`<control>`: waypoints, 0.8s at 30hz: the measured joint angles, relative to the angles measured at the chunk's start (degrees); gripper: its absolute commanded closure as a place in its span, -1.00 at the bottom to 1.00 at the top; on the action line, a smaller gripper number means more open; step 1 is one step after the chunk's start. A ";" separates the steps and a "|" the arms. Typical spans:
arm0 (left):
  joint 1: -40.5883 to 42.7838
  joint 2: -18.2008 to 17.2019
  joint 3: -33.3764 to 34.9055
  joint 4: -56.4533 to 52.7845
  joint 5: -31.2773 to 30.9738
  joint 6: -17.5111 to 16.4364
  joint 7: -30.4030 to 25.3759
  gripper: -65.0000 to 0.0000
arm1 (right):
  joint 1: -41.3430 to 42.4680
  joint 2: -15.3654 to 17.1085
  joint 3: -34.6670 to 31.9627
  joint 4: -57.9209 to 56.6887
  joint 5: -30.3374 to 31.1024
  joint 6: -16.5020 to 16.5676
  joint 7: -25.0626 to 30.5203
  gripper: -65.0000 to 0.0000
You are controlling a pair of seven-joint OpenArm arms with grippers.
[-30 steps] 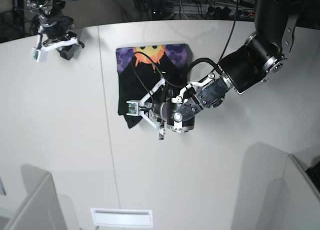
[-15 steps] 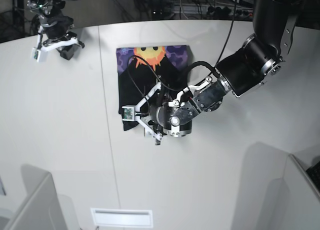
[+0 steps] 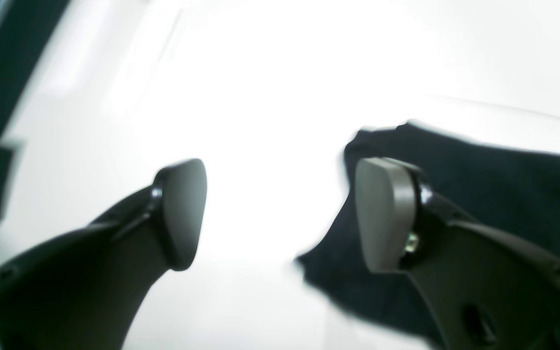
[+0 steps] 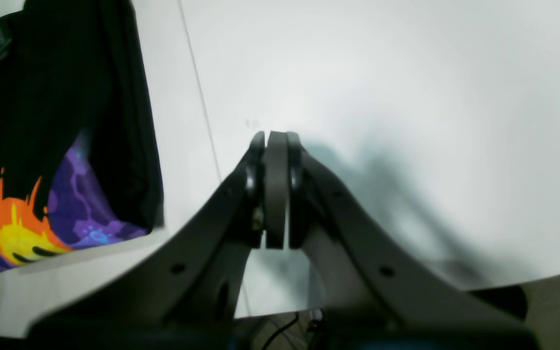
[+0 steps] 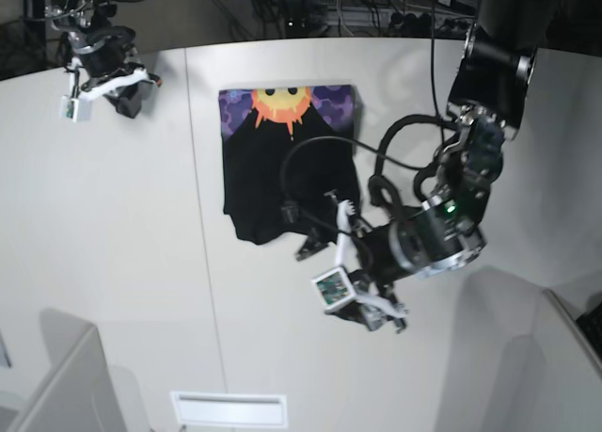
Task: Fold the T-shirt properly
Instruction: 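Release the shirt and raise both grippers away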
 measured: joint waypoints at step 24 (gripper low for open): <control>61.92 -13.68 -34.34 4.20 1.09 -0.07 -46.88 1.00 | -8.68 -0.42 0.11 2.60 -17.94 12.55 10.86 1.00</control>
